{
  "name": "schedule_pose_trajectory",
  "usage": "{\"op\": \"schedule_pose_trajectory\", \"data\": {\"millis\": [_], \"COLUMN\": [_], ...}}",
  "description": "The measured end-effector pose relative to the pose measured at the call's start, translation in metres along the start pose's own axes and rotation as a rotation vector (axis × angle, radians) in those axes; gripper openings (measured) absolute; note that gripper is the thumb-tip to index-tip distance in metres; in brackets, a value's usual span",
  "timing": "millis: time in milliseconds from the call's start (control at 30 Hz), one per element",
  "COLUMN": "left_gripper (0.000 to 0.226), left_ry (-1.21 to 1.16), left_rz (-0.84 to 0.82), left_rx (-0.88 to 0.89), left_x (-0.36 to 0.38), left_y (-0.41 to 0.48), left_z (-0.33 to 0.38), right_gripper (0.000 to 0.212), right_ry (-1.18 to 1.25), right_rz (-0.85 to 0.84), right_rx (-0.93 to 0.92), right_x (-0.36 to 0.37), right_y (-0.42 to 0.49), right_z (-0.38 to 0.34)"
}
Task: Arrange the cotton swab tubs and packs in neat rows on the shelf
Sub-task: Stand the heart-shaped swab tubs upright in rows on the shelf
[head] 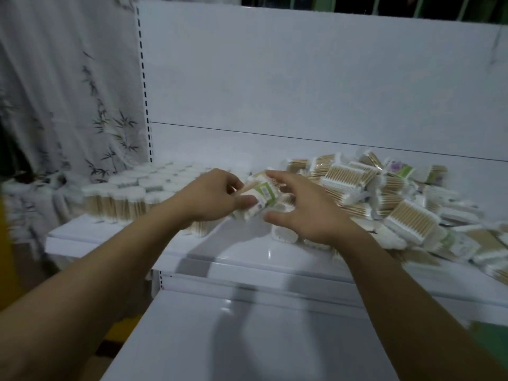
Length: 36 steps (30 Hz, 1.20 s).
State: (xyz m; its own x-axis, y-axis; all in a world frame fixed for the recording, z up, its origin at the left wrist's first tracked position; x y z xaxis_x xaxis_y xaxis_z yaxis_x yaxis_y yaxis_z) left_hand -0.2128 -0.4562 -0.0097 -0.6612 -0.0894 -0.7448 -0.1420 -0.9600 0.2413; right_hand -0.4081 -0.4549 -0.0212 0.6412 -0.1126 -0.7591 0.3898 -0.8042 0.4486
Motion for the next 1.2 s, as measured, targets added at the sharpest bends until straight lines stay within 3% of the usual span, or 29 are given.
{"op": "schedule_pose_trajectory", "data": {"millis": [100, 333, 500, 633, 767, 967, 1200], "left_gripper": [0.027, 0.037, 0.05, 0.039, 0.032, 0.015, 0.004], "left_ry": [-0.349, -0.56, -0.726, -0.764, -0.767, -0.615, -0.473], "left_rz": [0.074, 0.231, 0.312, 0.415, 0.486, 0.457, 0.381], "left_rx": [-0.11, -0.12, 0.013, 0.046, 0.079, 0.155, 0.257], "left_x": [0.0, -0.001, -0.008, -0.008, -0.01, -0.026, -0.032], "left_y": [-0.003, -0.01, -0.016, -0.013, -0.005, 0.013, 0.019], "left_z": [-0.003, -0.009, -0.013, -0.017, -0.012, -0.013, -0.021], "right_gripper": [0.072, 0.066, 0.044, 0.05, 0.057, 0.056, 0.05], "right_ry": [0.303, 0.833, 1.225, 1.4, 1.346, 1.126, 0.844], "right_rz": [0.061, 0.152, 0.275, 0.301, 0.235, 0.097, 0.357], "right_rx": [0.051, 0.17, 0.246, 0.342, 0.368, 0.278, 0.237], "right_x": [0.011, 0.033, 0.039, 0.05, 0.059, 0.062, 0.07], "right_y": [0.008, 0.021, 0.032, 0.034, 0.034, 0.038, 0.048], "right_z": [-0.006, -0.02, -0.029, -0.033, -0.035, -0.031, -0.032]}}
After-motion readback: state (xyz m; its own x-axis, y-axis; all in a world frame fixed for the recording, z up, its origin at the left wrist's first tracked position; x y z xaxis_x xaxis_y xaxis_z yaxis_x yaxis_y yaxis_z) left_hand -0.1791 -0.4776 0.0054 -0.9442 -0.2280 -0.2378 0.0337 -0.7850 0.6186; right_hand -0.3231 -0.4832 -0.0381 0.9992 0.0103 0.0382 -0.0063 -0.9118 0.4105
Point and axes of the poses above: each hand's wrist, its own y-axis towards the middle knuckle, its own x-axis out of the palm, z = x × y, the point moved 1 cm from there along y, towards the middle knuckle, and after that the axes turned 2 degrees about -x, right-handed, at the moved point
